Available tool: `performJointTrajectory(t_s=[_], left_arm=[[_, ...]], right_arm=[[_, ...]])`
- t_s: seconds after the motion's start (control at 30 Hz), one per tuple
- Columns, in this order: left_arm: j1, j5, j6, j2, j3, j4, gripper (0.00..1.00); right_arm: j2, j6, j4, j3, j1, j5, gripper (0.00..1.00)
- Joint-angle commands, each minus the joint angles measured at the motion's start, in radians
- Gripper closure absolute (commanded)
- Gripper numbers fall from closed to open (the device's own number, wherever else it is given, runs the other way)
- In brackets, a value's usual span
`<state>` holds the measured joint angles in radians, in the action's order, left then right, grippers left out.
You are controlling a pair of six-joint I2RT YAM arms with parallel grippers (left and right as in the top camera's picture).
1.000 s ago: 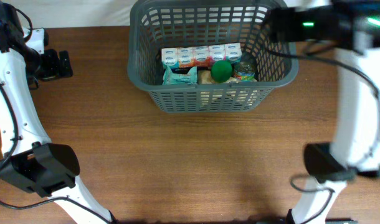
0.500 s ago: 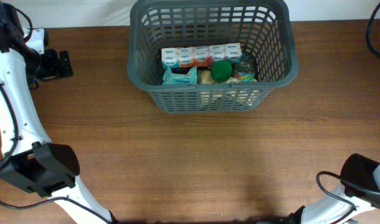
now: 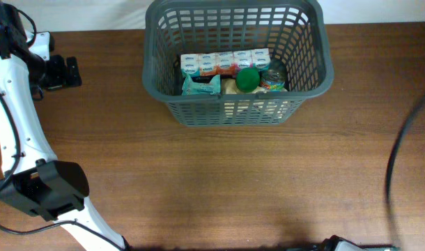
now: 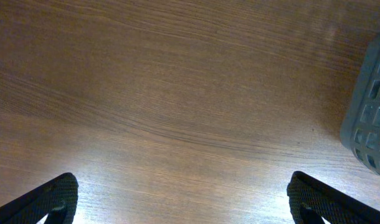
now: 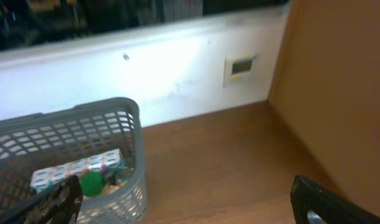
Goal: Pack container
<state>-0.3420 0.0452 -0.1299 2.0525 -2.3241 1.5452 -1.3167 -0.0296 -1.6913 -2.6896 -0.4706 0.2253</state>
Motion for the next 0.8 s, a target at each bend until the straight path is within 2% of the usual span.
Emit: performJointTrajectory(t_s=[0.0,0.13,0.23,0.53,0.6,0.77], left_arm=[[-0.006,0.007,0.01,-0.003,0.008,0.001,0.01],[-0.006,0.007,0.01,-0.003,0.008,0.001,0.01],[-0.006,0.007,0.01,-0.003,0.008,0.001,0.01],[-0.006,0.007,0.01,-0.003,0.008,0.001,0.01],[-0.006,0.007,0.01,-0.003,0.008,0.001,0.01],[-0.006,0.007,0.01,-0.003,0.008,0.001,0.01]], right_arm=[[0.17,0.014,-0.007,0.148,-0.002,-0.028,0.01],[0.393,0.015,-0.004,0.364,-0.001,-0.106,0.01],[0.471,0.015,0.0,0.443,-0.001,-0.102,0.01],[0.49,0.016,-0.007,0.481,-0.001,-0.102,0.01],[0.491,0.067,-0.001,0.481,-0.001,-0.033,0.01],[0.49,0.066,-0.005,0.549,-0.001,0.036,0.01]])
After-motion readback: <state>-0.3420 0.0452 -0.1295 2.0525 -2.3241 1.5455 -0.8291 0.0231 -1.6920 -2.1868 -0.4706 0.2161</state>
